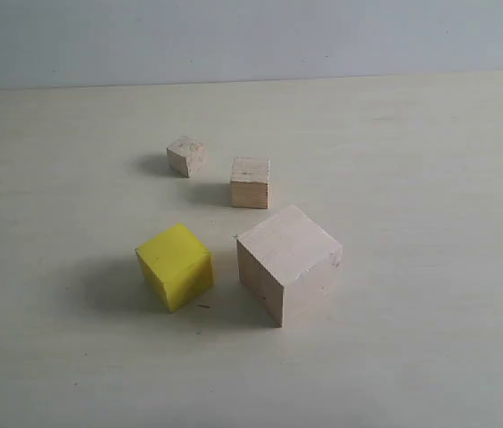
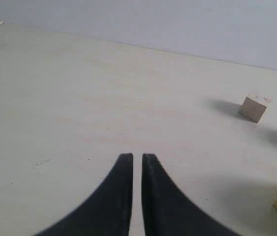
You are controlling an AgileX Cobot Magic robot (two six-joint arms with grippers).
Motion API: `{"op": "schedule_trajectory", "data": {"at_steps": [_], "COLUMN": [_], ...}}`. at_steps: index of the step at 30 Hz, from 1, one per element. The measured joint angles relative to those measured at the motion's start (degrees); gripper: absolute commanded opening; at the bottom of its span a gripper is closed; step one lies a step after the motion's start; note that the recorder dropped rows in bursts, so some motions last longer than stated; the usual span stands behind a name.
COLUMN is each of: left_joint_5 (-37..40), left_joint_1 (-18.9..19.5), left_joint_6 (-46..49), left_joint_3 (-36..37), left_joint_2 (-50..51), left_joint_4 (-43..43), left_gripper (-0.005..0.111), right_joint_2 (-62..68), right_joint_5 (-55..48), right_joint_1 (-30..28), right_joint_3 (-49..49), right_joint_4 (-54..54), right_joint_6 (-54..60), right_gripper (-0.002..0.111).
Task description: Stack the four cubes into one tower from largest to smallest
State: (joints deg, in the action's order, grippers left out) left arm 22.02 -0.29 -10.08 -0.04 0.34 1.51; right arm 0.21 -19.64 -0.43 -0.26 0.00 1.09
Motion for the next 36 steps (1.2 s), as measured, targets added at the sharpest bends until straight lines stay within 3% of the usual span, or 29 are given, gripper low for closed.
{"op": "schedule_trajectory", "data": {"at_steps": [36], "left_joint_5": [-1.26], "left_joint_1": [0.0], "left_joint_6": [0.91], "left_joint_3": [0.0], "left_joint_2": [0.0], "left_joint_4": [0.45], "left_gripper": [0.01], "right_joint_2": [0.0], "right_joint_5": [1.05], "right_joint_1": [0.0], "right_joint_3": [0.0], "right_joint_4": [-3.21], "right_joint_6": [2.41], "right_gripper": [0.0]}}
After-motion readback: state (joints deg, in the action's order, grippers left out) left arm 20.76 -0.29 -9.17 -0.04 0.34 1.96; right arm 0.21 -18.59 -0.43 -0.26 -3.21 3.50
